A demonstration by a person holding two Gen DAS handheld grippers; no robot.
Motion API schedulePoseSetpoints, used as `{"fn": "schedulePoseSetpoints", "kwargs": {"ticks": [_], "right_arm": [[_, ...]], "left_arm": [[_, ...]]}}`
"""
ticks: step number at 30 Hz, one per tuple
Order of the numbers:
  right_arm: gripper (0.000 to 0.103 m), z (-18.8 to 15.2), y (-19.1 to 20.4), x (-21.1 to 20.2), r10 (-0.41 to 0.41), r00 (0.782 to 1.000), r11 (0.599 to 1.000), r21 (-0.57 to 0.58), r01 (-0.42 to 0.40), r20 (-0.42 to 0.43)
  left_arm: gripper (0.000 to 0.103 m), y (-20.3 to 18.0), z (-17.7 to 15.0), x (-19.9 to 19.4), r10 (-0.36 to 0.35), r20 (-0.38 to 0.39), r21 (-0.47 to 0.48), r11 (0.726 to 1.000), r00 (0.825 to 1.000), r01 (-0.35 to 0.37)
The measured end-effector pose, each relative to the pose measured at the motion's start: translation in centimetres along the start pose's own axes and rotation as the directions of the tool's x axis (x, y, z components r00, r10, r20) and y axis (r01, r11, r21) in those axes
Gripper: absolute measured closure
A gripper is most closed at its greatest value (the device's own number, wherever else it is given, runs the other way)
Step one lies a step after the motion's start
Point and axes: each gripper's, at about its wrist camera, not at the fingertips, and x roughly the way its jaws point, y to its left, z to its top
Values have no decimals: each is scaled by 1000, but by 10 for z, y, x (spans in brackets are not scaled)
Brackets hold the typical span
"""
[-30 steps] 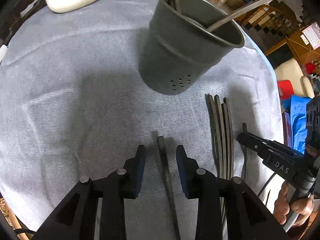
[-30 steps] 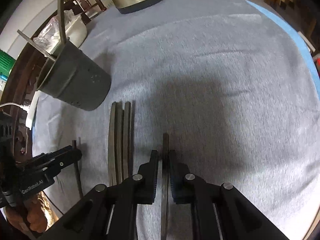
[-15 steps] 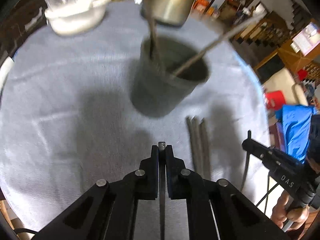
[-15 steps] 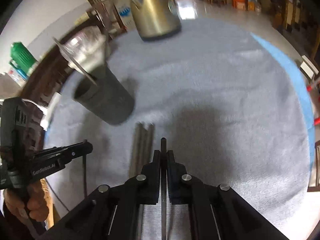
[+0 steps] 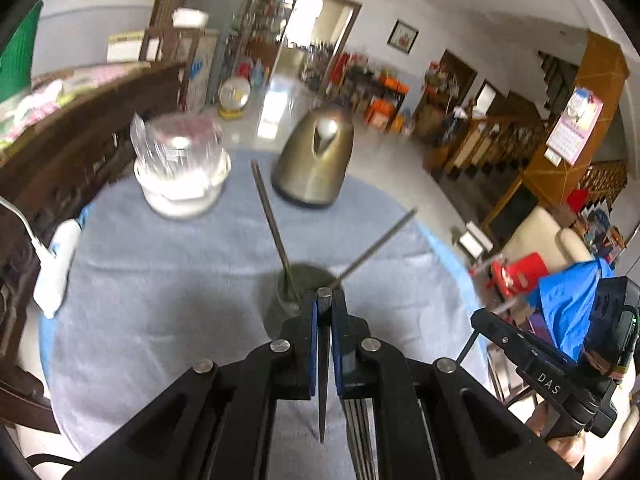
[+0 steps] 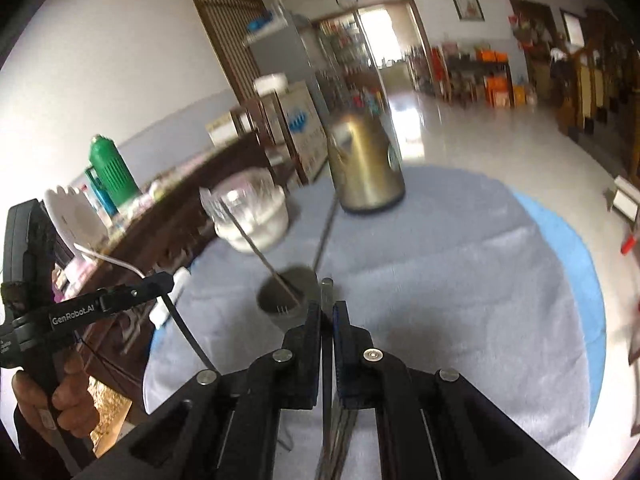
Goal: Organize utensils
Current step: 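Lower the left tool's utensil into the cup while the right tool releases its own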
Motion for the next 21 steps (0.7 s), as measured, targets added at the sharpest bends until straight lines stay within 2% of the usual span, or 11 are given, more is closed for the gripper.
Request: {"fn": "schedulePoseSetpoints", "kwargs": {"ticks": [3,6,10,14,15,18,21], "right_arm": [[97,14,11,-13,-1,997,1000,-5,2,73],[97,25,19,-22,17,991,1000,5,-18,135],[97,45,35,-35,29,966,999,7,-32,259],[97,63,54,-41,30,923,1000,-15,-27,383],[97,67,59,-40,23,913,1000,-19,-17,407],[97,73,69,-27,6,902,1000,-29,7,433],[97,75,74,-7,-8,908,999,-33,24,419]], "left_arm": [[96,2,6,6,-3,37,0,1000,999,3],[96,-1,17,-7,4,82,6,1000,997,-5],[96,-4,34,-23,7,148,0,1000,989,-7],[96,-7,53,-37,19,231,1,1000,973,-20],[96,-8,59,-40,30,263,2,999,964,-32],[96,-8,71,-42,46,322,-7,999,946,-46],[96,-7,79,-38,62,370,-16,998,927,-60]]}}
